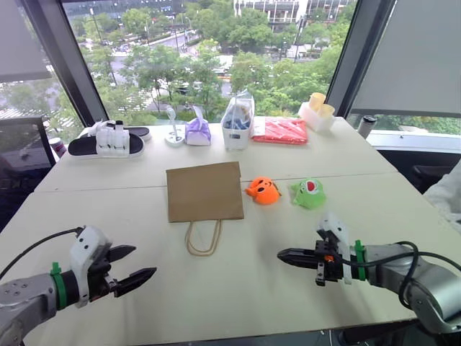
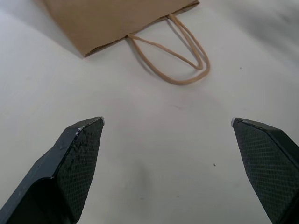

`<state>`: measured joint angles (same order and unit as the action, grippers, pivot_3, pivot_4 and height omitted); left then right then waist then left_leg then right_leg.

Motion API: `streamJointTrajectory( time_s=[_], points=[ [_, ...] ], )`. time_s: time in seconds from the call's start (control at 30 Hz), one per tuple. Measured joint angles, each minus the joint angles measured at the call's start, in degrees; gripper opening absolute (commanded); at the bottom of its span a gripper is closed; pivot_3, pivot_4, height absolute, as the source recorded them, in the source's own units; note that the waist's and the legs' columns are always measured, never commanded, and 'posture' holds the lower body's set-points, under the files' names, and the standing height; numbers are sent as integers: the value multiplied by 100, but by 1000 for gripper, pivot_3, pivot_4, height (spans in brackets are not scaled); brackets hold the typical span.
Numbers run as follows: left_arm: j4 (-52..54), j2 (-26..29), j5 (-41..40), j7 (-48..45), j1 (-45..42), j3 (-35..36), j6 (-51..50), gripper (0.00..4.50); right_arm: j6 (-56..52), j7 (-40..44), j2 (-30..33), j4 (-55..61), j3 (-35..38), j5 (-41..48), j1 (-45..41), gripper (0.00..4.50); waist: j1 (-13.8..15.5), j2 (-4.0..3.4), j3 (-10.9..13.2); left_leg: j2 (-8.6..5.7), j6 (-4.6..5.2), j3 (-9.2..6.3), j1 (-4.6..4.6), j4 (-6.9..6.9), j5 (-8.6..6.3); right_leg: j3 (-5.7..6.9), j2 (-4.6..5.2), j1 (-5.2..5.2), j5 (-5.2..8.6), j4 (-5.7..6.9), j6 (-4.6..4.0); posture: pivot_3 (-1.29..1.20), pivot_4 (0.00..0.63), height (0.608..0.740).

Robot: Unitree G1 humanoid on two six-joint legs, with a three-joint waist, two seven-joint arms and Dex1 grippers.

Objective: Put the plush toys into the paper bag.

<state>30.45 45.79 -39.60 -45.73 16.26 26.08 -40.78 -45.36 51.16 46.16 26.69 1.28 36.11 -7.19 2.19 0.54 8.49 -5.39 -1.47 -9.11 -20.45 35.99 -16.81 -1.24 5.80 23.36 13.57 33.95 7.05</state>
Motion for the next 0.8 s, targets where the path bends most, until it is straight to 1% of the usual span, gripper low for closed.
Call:
streamJointTrajectory(
  time_s=[0.17, 0.4, 0.5, 0.6, 0.67, 0.73, 0.77, 0.8],
  points=[
    [99, -99, -112, 81, 22, 22, -4, 4500, 11, 36, 0, -67, -46, -13, -32, 31, 1, 1, 0, 0, 0, 0, 0, 1, 0, 0, 0, -1, 0, 0, 0, 0, 150, 740],
    [116, -76, -101, 69, 108, 74, 6, 4500, 42, 65, -9, -108, -89, -103, -42, 31, 1, 1, 0, 0, 0, 1, 0, 0, 0, 0, 0, 0, 0, 0, 0, 0, 150, 740],
    [31, 170, 108, -75, 123, 74, 168, 4500, 39, 61, -23, -107, -112, -103, -42, 31, 0, 1, 0, 1, 0, 2, 1, 0, 0, 0, -1, 0, 0, 0, -1, 0, 150, 740],
    [-278, 390, 398, -236, -21, 82, 472, 4500, 32, 77, -26, -107, -182, -103, -55, 31, 1, 0, 1, 1, 0, 4, 2, 0, 0, 0, -1, 0, 0, 0, -1, 0, 150, 740],
    [-593, 617, 670, -408, -151, 71, 785, 4500, 11, 81, -65, -107, -265, -96, -238, 31, -1, 1, 2, 1, 0, 4, 0, 1, 0, 0, -1, 1, 0, 0, -2, 0, 150, 740],
    [-864, 876, 1051, -711, -193, -39, 1304, 4500, -12, 66, -153, -102, -268, -62, -385, 31, -5, 0, 2, 2, 0, 7, 2, -6, 0, 0, 0, 2, 0, -5, -2, 0, 150, 740],
    [-941, 920, 1146, -769, -218, -83, 1429, 4500, -20, 58, -187, -99, -273, -43, -404, 31, -3, 0, 2, 2, 0, 7, 1, -7, 0, 0, 0, 3, 0, -6, -3, 0, 150, 740],
    [-1194, 987, 1402, -893, -413, -292, 1784, 4500, -46, 16, -253, -76, -283, -23, -396, 31, 3, 0, 2, 2, 0, 7, 3, -11, 0, 0, 0, 3, 0, -7, -3, 0, 150, 740]
  ],
)
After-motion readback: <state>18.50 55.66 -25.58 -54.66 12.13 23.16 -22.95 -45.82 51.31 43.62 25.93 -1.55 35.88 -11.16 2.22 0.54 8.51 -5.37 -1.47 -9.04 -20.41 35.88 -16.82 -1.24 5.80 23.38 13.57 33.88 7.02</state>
